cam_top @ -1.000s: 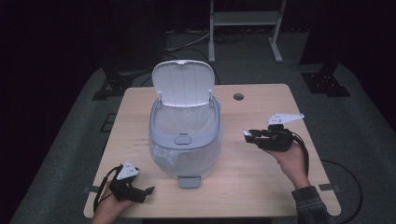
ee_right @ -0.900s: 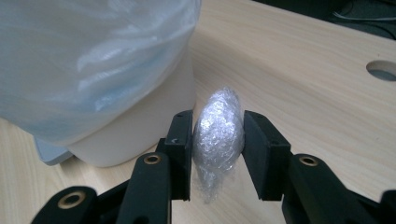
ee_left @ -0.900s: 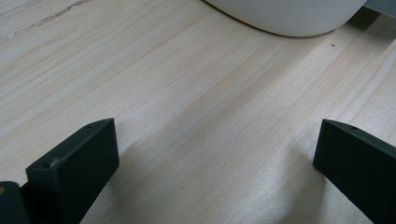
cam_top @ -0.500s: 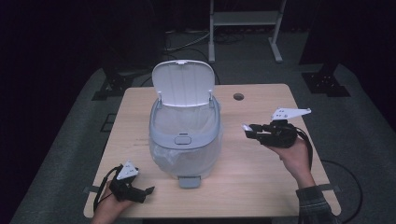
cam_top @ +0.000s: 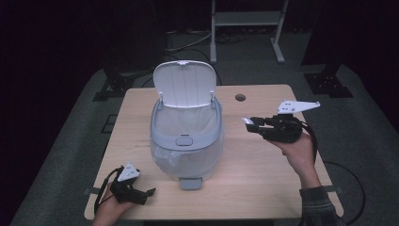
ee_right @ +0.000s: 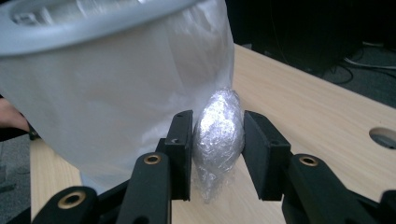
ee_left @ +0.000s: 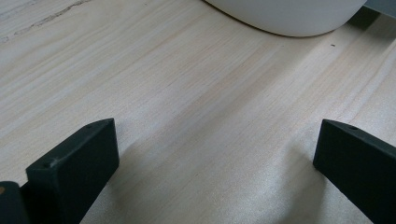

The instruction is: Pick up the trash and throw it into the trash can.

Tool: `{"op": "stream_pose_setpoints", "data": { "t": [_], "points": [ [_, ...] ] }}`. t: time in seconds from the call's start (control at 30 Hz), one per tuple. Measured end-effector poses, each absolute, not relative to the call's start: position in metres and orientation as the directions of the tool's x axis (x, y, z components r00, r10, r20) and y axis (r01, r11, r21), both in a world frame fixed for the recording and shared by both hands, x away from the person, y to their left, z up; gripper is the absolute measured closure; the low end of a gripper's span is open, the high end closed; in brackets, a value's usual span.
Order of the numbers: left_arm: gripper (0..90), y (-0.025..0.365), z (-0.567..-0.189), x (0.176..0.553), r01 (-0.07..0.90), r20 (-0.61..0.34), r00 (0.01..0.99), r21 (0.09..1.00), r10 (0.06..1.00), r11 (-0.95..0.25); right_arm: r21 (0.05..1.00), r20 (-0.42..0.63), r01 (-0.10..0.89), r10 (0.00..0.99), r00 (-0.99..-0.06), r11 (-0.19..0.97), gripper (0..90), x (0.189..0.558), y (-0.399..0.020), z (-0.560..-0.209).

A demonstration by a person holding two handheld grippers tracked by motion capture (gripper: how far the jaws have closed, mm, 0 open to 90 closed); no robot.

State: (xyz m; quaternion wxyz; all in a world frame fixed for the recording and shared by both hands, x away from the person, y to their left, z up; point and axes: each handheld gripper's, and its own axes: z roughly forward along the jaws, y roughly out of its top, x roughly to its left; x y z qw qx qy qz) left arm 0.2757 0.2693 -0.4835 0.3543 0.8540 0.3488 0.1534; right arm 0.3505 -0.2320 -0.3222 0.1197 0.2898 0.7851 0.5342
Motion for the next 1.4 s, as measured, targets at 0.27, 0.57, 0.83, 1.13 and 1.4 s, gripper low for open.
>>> {"op": "stream_pose_setpoints", "data": {
  "t": [0.27,0.57,0.83,1.13,1.4],
  "points": [
    [0.0,0.269,-0.483,0.276,0.487,0.015,0.71,0.712,0.704,-0.506,0.922,0.106,0.287,0.543,-0.833,0.261,63.6,0.351,-0.225,-0.305],
    [0.0,0.269,-0.484,0.276,0.486,0.015,0.71,0.713,0.704,-0.505,0.939,0.102,0.247,0.496,-0.862,0.237,63.6,0.354,-0.212,-0.28],
    [0.0,0.269,-0.484,0.276,0.486,0.015,0.709,0.713,0.705,-0.505,0.946,0.09,0.22,0.458,-0.884,0.239,63.7,0.358,-0.193,-0.265],
    [0.0,0.269,-0.484,0.276,0.486,0.015,0.71,0.713,0.704,-0.505,0.953,0.077,0.19,0.416,-0.906,0.237,63.7,0.361,-0.172,-0.249],
    [0.0,0.269,-0.484,0.276,0.486,0.015,0.71,0.713,0.704,-0.506,0.952,0.07,0.176,0.385,-0.92,0.249,63.6,0.365,-0.152,-0.242]
  ]
}}
